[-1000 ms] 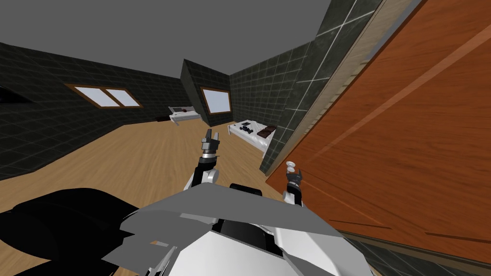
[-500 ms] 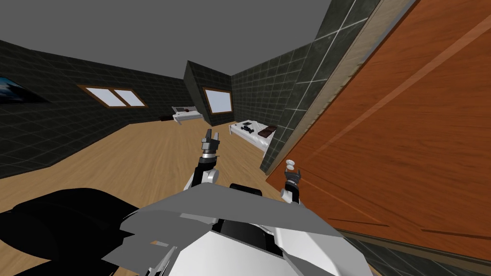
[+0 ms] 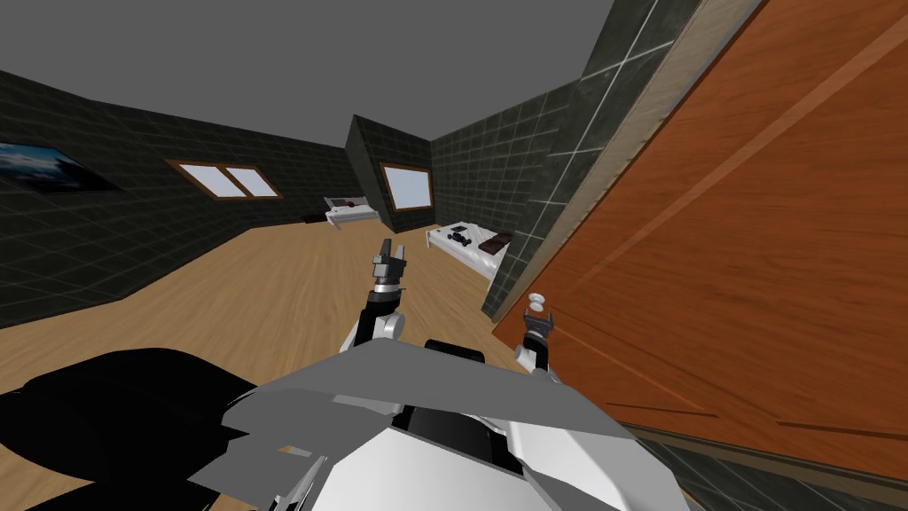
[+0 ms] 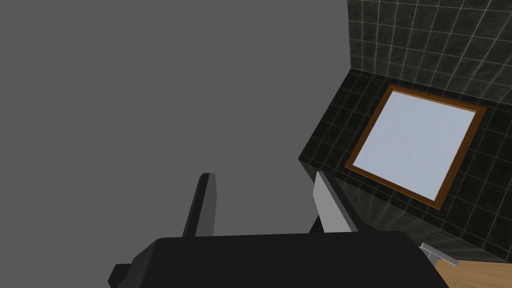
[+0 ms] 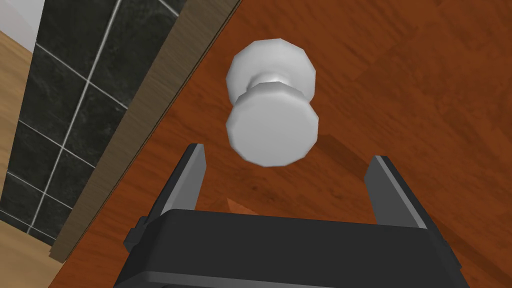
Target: Pull the door open
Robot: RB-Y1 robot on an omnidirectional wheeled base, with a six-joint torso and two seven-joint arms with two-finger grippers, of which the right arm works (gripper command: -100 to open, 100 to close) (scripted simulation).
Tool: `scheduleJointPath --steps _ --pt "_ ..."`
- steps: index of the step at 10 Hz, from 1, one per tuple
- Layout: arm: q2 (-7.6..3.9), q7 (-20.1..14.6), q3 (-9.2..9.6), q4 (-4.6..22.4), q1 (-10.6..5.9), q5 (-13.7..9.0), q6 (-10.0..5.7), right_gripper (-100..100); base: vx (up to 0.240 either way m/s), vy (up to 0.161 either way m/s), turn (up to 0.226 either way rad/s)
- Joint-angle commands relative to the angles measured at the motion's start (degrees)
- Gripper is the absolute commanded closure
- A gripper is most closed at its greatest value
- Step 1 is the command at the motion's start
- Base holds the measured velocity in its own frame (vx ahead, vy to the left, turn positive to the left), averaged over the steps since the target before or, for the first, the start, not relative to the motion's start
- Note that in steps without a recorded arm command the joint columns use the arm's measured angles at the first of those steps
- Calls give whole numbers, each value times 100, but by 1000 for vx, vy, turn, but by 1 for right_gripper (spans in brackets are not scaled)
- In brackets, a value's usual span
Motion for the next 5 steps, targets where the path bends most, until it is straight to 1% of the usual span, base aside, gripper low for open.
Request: scheduleJointPath --steps 1,2,3,4,5 --pt "84 -286 5 -58 -33 -117 40 -100 -76 -12 68" --pt "84 -380 5 -58 -33 -117 40 -100 -60 -18 20" --pt "130 -582 8 -43 -79 -194 39 -100 -59 -11 40" --pt "130 -612 8 -43 -79 -194 39 -100 -49 -6 24" --pt "176 -844 11 -28 -124 -271 39 -100 -56 -5 29"
